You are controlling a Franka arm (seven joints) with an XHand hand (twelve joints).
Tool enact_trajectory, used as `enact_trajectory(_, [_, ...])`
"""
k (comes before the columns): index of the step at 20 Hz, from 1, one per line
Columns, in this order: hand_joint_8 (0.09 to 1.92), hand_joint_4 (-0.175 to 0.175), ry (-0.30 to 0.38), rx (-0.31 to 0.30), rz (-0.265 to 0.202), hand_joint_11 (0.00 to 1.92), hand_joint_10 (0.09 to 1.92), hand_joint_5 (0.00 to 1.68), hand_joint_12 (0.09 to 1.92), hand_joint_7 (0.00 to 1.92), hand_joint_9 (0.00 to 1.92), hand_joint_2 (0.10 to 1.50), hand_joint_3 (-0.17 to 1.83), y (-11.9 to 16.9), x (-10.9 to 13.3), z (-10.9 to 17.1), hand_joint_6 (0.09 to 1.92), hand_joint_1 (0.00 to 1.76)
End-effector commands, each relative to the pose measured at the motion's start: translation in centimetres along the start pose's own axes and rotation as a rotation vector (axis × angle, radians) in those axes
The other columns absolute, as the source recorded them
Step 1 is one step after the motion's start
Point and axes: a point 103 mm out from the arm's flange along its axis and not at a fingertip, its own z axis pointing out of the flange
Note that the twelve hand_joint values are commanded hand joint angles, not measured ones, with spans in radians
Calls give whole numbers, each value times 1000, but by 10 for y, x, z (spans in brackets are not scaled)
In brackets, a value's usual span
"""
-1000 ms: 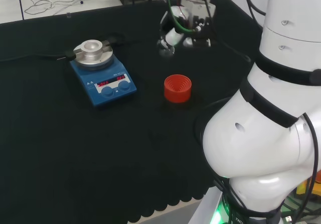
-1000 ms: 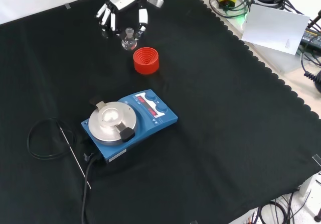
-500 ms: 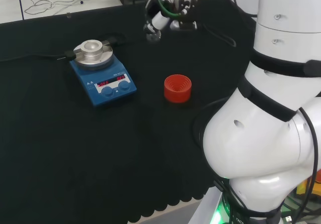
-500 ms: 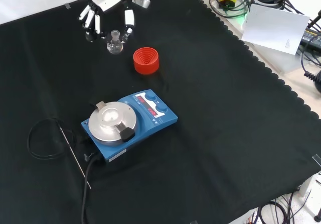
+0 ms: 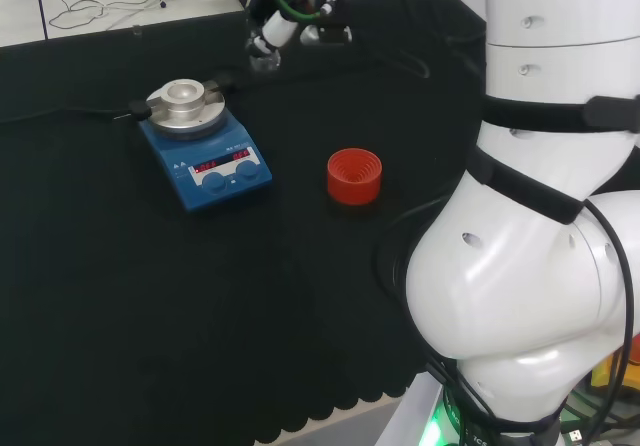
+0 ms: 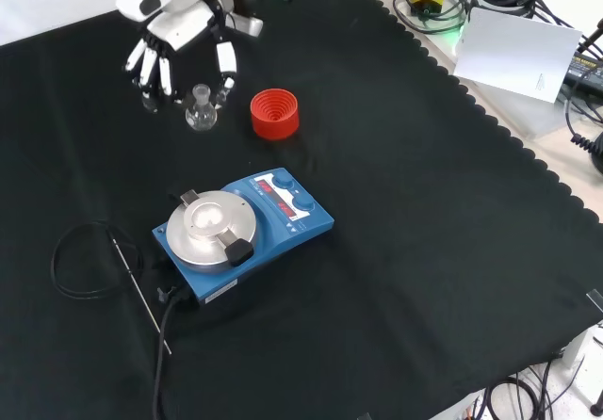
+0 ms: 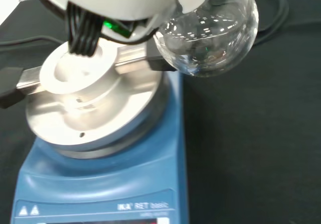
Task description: Place the round-bottom flask on the heater.
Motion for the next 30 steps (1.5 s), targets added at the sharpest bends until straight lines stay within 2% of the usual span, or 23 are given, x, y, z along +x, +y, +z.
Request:
enact_trajectory(1, [686, 175, -10, 52, -67, 319, 561, 1138, 1372, 581, 755, 592, 918, 21, 41, 13, 1046, 1093])
enact_trajectory(6, [686, 175, -25, 59, -107, 320, 560, 1138, 1372, 581, 755, 591, 919, 24, 58, 17, 1047, 1093])
enact_trajectory(8, [686, 175, -26, 54, -109, 321, 560, 1138, 1372, 581, 755, 591, 919, 25, 64, 18, 1047, 1093])
enact_trajectory(12, [686, 175, -35, 24, -90, 322, 560, 1138, 1371, 581, 755, 591, 920, 24, 69, 20, 1047, 1093])
enact_trajectory(18, [686, 175, -24, 9, -84, 322, 560, 1137, 1371, 582, 756, 591, 921, 28, 80, 23, 1049, 1093])
enact_trajectory(25, [686, 175, 37, 13, -53, 331, 559, 1136, 1371, 582, 757, 590, 923, 36, 89, 30, 1052, 1093])
enact_trajectory(30, [687, 175, 50, 2, -49, 336, 560, 1135, 1369, 582, 759, 590, 925, 43, 94, 34, 1055, 1093])
